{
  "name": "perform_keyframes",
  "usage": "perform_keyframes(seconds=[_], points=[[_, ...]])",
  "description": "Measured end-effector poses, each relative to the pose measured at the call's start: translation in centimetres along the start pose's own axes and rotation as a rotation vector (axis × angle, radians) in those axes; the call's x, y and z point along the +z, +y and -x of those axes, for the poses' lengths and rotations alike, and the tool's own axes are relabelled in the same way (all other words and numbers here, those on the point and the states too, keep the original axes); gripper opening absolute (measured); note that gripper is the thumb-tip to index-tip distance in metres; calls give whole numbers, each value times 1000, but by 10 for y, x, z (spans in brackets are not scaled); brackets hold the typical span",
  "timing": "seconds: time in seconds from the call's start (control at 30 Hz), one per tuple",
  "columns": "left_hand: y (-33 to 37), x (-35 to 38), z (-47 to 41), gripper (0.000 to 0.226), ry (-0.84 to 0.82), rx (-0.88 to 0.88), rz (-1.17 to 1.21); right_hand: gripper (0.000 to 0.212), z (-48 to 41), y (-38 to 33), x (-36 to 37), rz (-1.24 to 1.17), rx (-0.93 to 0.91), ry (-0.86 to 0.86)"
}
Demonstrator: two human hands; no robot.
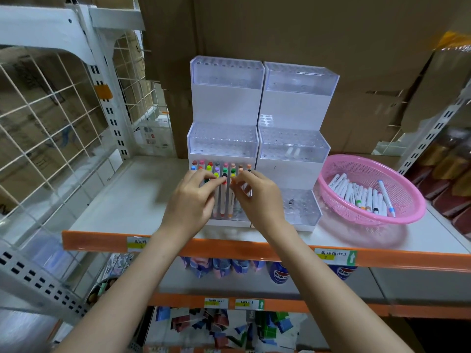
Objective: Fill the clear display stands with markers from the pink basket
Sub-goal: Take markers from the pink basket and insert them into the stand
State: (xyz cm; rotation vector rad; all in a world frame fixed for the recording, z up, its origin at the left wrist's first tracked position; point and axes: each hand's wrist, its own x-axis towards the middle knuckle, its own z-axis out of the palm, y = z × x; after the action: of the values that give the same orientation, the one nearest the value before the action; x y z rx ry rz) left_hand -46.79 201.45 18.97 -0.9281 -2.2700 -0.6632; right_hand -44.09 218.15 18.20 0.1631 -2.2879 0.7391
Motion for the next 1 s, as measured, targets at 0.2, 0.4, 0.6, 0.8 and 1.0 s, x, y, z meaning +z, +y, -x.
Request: perform_keyframes(seconds=[0.2, 0.4, 0.6, 0.8, 1.0], points=[[1, -2, 1, 45, -34, 4, -24, 15, -3, -6, -2, 54, 31, 17], [3, -4, -1, 37, -41, -19, -26, 23, -6, -5, -13, 73, 12, 1], [24, 7, -22, 41, -62, -44, -84, 32, -3, 18, -47, 139, 74, -4], [84, 51, -61, 42, -79, 118, 27, 43, 13, 67, -103, 258, 227, -20], [145, 109, -90, 41, -118, 246, 192, 39, 31, 122, -156, 409, 374, 23]])
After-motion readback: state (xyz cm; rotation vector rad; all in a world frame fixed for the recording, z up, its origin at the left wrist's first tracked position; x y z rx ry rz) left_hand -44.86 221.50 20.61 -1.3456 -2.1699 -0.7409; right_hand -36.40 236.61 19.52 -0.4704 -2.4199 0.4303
